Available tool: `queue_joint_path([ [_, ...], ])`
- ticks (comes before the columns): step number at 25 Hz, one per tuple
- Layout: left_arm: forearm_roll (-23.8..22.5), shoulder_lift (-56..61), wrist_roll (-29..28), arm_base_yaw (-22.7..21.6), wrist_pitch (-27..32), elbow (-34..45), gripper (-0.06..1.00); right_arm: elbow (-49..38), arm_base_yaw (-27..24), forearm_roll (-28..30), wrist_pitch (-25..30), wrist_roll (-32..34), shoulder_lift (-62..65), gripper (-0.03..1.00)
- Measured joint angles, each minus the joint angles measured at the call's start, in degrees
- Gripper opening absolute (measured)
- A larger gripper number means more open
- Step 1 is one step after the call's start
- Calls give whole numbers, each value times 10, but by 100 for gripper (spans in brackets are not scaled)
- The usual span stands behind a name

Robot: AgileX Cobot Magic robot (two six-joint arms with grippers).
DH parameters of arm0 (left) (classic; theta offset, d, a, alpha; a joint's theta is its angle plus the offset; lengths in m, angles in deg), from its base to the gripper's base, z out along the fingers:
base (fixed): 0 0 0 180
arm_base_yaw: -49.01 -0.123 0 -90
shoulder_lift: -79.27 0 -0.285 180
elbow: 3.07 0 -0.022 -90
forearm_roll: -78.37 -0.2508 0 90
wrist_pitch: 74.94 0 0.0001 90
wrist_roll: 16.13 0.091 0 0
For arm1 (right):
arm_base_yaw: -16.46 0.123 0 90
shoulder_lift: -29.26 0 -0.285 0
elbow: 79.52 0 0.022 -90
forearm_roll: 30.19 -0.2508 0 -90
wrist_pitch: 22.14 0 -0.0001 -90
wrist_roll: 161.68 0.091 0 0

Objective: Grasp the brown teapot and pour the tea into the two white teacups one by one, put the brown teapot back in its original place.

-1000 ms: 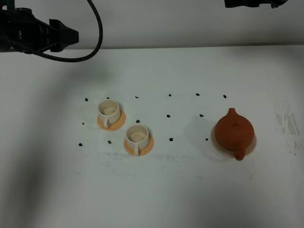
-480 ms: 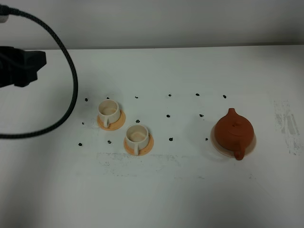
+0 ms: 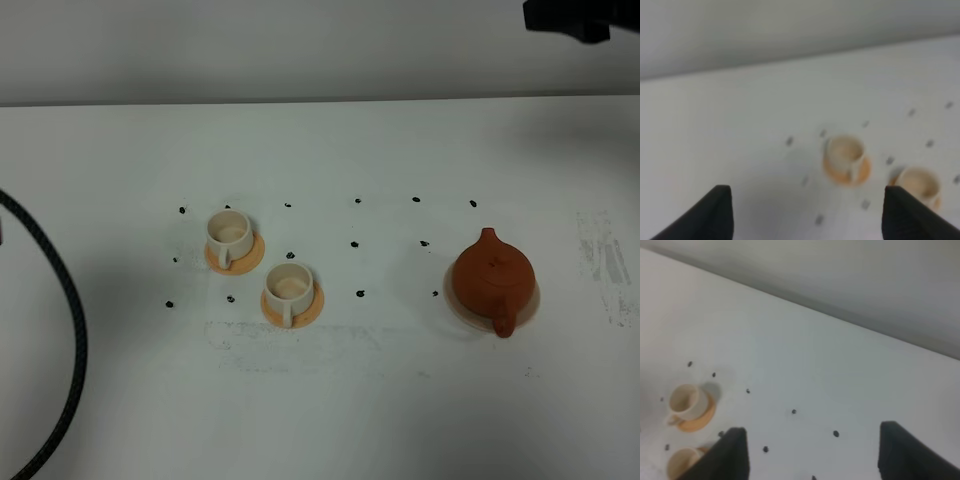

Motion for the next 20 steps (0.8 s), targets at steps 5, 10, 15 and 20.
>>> queue_joint_path([
  [5, -125, 96, -119, 0, 131, 0, 60, -142, 0, -36, -131, -15, 54, 54],
  [10, -134, 188, -132, 0, 224, 1, 60, -203, 13, -42, -207, -16, 73, 54],
  [15, -134, 254, -142, 0, 282, 7, 60, -205, 36, -42, -205, -20, 73, 54],
  [20, -120, 306, -153, 0, 284, 88, 60, -205, 63, -24, -181, -21, 73, 53],
])
